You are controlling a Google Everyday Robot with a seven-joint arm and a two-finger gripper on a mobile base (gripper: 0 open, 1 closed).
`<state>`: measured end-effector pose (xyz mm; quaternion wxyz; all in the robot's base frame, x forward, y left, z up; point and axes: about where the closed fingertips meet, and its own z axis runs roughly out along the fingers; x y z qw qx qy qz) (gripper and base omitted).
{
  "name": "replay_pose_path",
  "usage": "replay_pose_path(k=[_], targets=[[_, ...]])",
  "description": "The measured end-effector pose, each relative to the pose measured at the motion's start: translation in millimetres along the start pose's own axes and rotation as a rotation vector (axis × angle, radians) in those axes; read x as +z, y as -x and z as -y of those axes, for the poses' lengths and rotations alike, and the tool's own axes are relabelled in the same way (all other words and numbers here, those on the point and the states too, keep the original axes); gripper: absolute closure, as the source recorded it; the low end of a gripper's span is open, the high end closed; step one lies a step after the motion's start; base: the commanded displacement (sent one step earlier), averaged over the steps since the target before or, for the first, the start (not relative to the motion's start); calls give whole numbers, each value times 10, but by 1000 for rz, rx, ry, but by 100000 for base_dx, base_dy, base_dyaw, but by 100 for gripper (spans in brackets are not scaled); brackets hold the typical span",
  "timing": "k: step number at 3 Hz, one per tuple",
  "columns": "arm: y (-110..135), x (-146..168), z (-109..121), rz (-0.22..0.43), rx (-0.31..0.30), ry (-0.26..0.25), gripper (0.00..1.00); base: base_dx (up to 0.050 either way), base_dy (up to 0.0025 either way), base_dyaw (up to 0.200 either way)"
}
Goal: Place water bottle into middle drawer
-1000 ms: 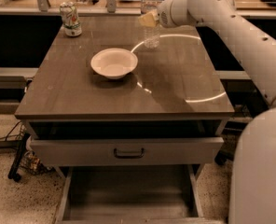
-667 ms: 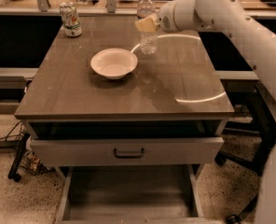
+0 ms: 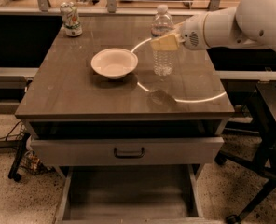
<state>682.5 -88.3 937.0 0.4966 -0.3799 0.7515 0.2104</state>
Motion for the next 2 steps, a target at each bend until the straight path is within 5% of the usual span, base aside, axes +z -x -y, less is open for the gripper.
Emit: replay_pose_path(k=[1, 2], targets=[[0, 0, 0, 0, 0, 0, 100, 0, 0, 0], [-17, -260, -234, 8, 13, 52, 100, 0, 0, 0]])
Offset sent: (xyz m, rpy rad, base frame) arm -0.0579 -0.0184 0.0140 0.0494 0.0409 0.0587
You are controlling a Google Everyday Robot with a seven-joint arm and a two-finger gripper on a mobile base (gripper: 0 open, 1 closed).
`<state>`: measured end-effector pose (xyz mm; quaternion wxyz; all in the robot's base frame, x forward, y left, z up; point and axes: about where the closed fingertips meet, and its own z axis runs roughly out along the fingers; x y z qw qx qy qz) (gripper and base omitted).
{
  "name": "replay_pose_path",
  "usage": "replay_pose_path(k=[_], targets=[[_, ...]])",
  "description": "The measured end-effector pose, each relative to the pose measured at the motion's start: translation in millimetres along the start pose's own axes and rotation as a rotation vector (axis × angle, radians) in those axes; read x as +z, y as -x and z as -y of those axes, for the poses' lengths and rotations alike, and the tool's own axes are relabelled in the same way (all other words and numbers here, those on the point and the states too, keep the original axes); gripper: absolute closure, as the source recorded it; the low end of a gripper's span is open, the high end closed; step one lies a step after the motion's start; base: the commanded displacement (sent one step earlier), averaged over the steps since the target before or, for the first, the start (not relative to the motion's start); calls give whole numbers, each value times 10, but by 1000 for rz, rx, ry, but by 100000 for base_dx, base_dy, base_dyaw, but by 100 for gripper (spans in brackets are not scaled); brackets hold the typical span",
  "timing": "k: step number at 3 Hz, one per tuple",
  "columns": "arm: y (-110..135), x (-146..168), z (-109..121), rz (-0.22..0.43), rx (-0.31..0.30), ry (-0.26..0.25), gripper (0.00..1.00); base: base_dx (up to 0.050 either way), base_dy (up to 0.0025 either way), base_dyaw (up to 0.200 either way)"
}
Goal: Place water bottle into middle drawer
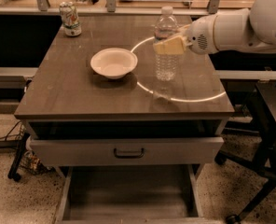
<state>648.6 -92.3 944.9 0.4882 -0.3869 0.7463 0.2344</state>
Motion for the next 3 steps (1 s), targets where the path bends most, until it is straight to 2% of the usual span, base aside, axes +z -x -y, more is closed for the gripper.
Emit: replay_pose_path(k=[2, 3], targets=[[19, -511, -851, 53, 72, 125, 100, 0, 0, 0], [-148, -732, -1251, 42, 102, 159, 100, 0, 0, 0]])
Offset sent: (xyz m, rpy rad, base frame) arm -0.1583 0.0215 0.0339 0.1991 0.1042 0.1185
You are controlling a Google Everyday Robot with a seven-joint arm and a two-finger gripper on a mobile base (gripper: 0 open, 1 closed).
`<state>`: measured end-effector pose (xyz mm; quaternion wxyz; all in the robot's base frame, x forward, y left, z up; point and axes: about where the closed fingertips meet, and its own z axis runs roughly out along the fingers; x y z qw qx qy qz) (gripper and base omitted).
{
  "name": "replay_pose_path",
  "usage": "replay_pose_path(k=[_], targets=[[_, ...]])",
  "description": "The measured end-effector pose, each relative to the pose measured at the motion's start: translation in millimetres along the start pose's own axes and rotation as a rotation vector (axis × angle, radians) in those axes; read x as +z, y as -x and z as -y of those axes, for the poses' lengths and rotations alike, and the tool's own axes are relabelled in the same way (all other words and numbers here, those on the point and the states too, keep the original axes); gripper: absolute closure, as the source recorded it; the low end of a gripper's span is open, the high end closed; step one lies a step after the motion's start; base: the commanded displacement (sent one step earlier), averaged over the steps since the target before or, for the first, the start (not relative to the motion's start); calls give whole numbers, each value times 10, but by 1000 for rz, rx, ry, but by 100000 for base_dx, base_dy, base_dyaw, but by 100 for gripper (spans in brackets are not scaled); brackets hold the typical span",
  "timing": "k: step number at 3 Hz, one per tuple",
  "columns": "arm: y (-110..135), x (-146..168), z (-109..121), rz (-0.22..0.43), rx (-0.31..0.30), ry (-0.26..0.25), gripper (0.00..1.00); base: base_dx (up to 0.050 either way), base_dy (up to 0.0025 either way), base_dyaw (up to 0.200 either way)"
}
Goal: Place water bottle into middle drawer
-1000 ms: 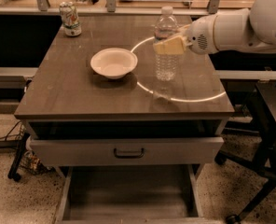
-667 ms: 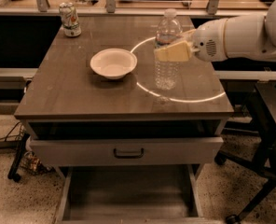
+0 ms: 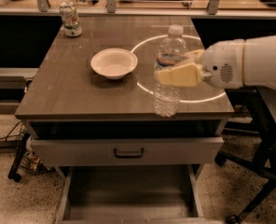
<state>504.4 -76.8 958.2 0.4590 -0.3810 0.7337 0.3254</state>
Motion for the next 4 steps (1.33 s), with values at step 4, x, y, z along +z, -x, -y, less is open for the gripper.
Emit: replay_pose_path(k=[4], targets=[[-1039, -434, -812, -2, -33, 189, 100, 0, 0, 0]])
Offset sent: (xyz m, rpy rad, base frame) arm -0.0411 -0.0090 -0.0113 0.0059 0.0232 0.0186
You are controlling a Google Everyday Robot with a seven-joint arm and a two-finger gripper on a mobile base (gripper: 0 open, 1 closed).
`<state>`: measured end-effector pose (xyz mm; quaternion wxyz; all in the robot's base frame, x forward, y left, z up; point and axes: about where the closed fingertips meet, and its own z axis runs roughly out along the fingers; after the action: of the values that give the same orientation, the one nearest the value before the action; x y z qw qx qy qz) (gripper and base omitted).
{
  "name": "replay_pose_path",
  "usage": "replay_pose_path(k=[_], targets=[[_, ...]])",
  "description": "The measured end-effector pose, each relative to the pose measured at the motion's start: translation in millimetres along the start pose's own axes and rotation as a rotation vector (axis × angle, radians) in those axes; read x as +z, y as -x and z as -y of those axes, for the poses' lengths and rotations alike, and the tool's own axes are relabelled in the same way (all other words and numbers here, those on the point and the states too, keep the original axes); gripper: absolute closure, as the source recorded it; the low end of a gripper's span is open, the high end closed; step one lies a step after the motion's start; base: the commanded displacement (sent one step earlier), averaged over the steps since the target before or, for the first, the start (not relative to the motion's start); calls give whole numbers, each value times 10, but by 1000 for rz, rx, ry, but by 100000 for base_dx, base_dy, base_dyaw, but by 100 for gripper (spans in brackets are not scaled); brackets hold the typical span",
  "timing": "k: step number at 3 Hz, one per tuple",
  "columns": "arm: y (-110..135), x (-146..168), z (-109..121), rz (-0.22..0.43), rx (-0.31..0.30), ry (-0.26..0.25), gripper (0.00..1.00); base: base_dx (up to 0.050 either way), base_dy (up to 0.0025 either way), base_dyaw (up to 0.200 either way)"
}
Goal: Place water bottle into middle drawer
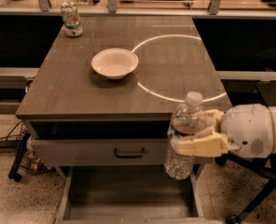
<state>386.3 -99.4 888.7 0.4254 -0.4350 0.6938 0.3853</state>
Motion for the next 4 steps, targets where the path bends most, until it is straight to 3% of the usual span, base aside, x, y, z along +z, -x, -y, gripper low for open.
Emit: replay_pose_path(k=[2, 3, 4], targets=[[-768, 322, -68, 79, -114, 140, 100, 0, 0, 0], [-768, 322, -68, 79, -114, 140, 100, 0, 0, 0], [-783, 460, -15, 116, -183, 143, 100, 0, 0, 0]])
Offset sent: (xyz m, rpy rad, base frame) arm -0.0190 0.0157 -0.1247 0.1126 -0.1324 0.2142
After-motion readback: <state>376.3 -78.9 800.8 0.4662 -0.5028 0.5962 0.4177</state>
